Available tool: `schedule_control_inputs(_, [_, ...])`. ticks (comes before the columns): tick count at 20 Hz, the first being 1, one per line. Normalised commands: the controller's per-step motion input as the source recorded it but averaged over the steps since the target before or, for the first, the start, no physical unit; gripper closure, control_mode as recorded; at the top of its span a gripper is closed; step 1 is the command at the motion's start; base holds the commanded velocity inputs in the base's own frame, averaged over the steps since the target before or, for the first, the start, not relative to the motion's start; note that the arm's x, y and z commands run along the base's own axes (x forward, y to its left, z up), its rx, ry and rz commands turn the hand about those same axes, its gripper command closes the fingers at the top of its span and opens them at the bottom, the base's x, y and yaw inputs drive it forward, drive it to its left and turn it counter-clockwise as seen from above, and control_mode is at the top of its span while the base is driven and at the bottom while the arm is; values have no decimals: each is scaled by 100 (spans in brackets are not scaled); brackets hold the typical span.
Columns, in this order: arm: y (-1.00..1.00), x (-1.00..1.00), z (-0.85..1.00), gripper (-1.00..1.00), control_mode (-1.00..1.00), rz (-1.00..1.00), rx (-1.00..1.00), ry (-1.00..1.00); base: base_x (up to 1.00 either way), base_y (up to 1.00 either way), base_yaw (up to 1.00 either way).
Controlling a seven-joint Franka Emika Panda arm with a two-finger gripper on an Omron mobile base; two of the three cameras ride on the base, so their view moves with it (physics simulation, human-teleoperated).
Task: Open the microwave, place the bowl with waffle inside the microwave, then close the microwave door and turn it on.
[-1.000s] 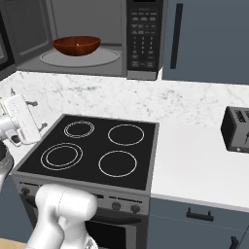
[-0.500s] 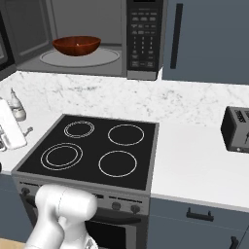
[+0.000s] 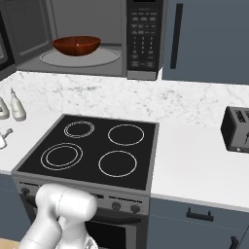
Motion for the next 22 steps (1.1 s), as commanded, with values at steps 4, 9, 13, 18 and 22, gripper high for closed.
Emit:
schedule_control_inputs(4, [62,0,-28,-100,-100,-4,-7,-8,0,0,0])
schedule_control_inputs(9, [40,0,-60,-100,-100,-4,-11,-10,0,0,0])
schedule_control_inputs(13, [39,0,-25,-100,-100,-3,-2,-12,0,0,0])
schedule_control_inputs(18, [37,0,0,100,-100,-2,0,-15,0,0,0])
schedule_control_inputs(22, [24,0,2,100,-100,0,-4,-15,0,0,0])
